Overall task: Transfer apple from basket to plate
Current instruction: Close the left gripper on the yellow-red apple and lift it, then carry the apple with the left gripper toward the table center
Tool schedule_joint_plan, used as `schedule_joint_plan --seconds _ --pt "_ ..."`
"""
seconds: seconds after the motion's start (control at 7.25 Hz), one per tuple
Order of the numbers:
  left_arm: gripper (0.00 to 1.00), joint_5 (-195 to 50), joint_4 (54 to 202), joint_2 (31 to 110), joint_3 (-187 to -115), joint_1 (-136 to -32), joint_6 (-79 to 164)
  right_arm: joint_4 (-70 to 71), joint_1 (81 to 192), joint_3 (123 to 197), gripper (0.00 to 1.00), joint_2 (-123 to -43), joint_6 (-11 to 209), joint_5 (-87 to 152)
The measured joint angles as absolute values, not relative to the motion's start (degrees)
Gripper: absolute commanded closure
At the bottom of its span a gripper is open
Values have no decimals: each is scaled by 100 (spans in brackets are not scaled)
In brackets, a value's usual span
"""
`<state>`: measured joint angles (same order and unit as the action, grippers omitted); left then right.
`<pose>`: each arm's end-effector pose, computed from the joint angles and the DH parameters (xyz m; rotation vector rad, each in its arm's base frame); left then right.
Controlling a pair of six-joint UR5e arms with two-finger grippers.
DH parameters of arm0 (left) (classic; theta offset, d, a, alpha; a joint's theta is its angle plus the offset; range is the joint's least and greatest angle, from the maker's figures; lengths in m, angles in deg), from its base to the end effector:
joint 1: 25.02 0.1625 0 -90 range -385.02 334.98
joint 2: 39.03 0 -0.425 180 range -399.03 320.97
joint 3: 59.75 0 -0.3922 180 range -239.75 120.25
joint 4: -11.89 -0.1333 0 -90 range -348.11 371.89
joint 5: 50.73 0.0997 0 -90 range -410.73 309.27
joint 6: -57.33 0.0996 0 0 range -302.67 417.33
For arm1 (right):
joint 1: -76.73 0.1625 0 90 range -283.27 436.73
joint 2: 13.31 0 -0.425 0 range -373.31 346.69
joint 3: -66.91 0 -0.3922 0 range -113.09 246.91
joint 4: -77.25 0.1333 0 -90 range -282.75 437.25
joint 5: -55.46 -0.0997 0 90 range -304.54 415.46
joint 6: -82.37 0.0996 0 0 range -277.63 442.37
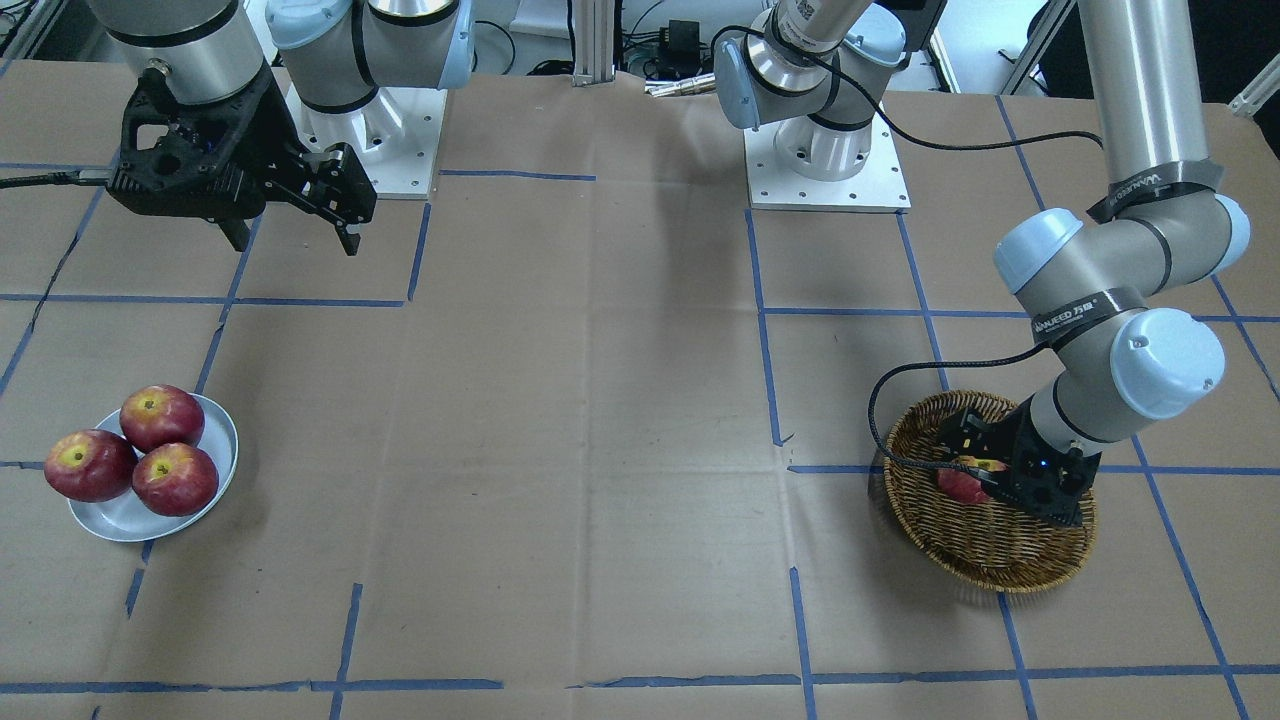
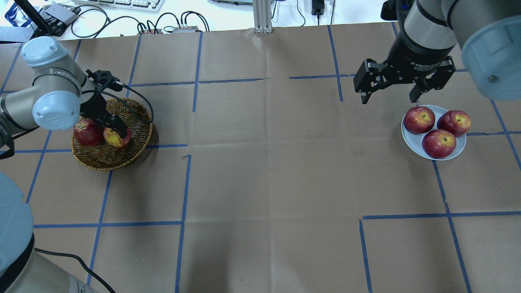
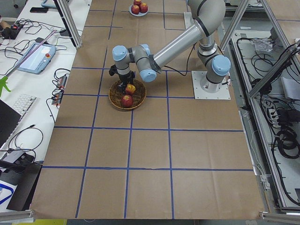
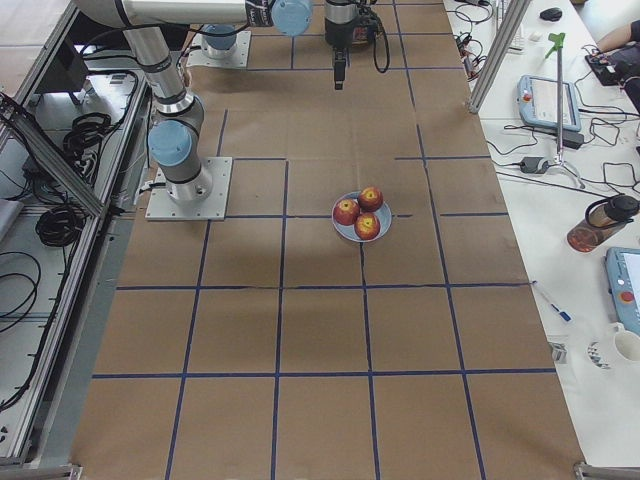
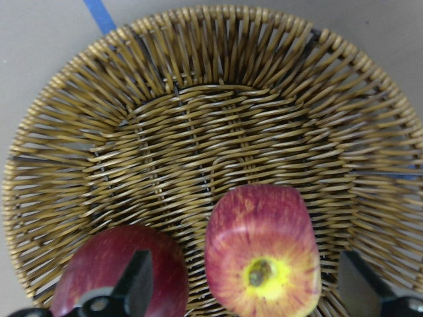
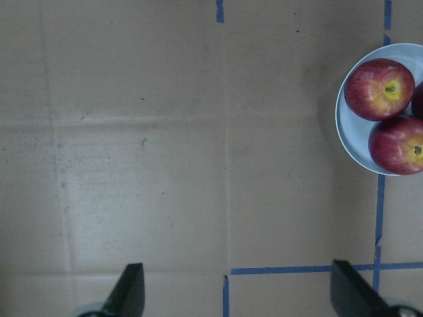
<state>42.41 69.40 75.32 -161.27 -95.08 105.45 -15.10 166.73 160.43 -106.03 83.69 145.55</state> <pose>0.0799 -0.5951 0.2147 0.7636 3.0320 0.1244 0.1331 -0.4744 0.4847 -0.0362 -3.1398 0.0425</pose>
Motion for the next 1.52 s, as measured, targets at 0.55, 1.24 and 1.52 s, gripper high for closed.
schedule_joint_plan --seconds 0.55,1.24,1.52 --pt "52 4220 6937 7665 -16200 -9524 10458 -1512 16673 16043 0 -10604 8369 14555" --pt "57 4259 7235 7176 -15903 -10165 9356 -1512 16673 16043 0 -10604 8369 14555" --pt "57 4264 7838 6923 -15567 -11216 7710 -1512 16673 16043 0 -10603 8369 14555"
